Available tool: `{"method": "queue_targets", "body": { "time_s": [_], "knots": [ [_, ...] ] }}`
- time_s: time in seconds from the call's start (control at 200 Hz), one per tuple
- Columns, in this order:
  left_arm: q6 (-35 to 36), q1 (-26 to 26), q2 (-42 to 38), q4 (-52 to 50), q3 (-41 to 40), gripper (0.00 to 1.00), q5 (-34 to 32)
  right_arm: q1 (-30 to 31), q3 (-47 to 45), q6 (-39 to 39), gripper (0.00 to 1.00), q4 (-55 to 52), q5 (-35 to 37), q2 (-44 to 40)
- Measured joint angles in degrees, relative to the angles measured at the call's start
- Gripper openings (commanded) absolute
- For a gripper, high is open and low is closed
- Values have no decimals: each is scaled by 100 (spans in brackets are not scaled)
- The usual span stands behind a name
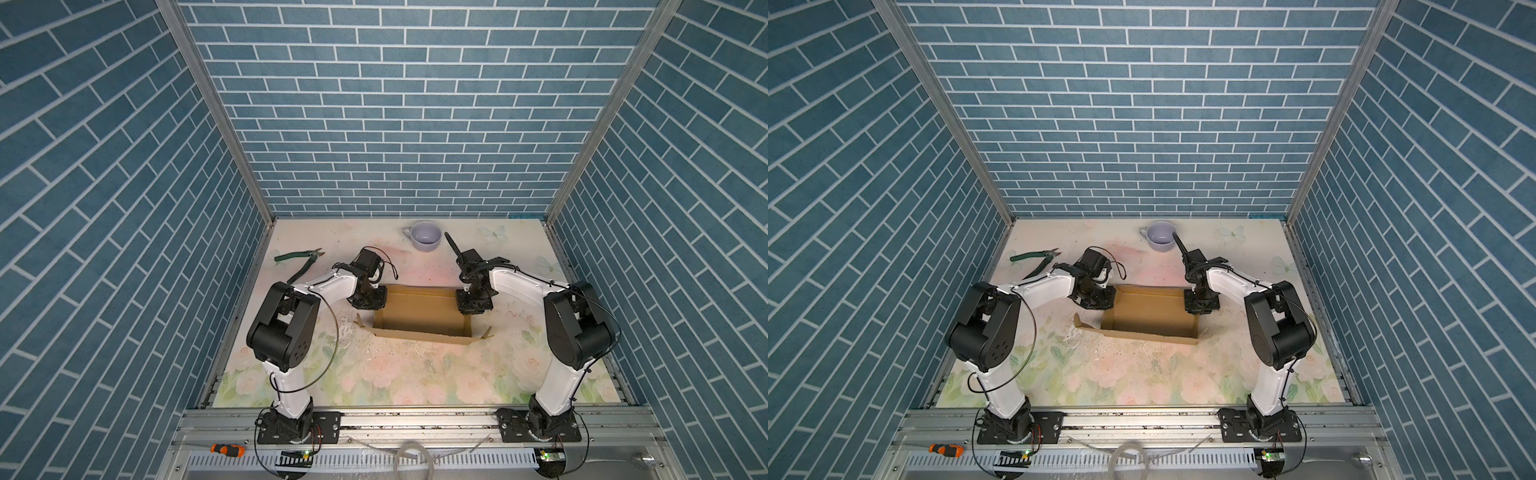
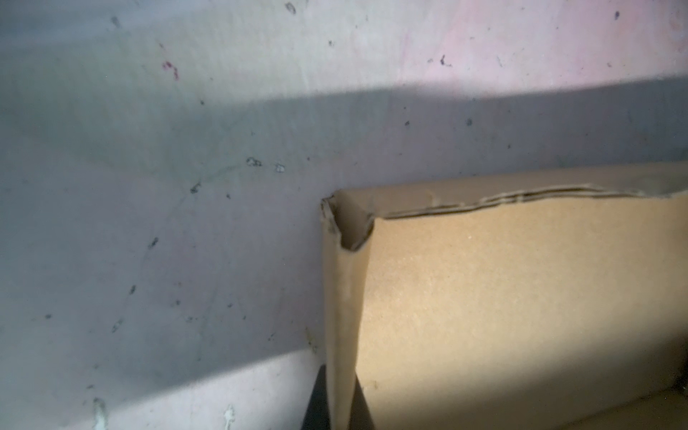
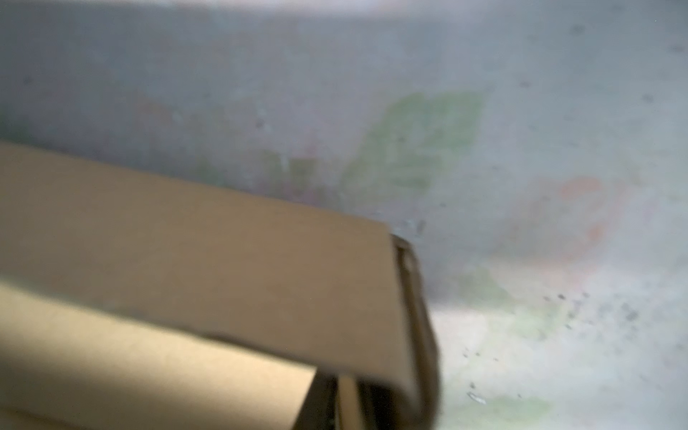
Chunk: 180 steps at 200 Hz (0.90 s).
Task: Assemble paper box
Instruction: Turn over the paper box at the center of the table, then press the paper box at the center of the table.
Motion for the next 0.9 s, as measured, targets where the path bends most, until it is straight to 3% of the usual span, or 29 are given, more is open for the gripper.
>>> {"method": "queue_targets", "body": {
  "time_s": [0.175, 0.305, 0.43, 0.765, 0.9],
  "knots": [
    [-61, 0, -22, -7, -2, 0, -2, 199, 31, 72, 13, -33, 407, 33],
    [-131, 0, -72, 15, -59, 0, -2, 356, 118, 61, 35, -188, 645, 85],
    [-181, -2, -92, 24, -98, 0, 2, 452, 118, -26, 48, -271, 531, 72],
    [-317, 0, -175, 46, -190, 0, -66, 470, -31, 50, 64, -363, -326, -466],
    [-341, 0, -188, 46, -201, 0, -85, 470, -192, 79, 59, -398, -511, -520]
  ]
}}
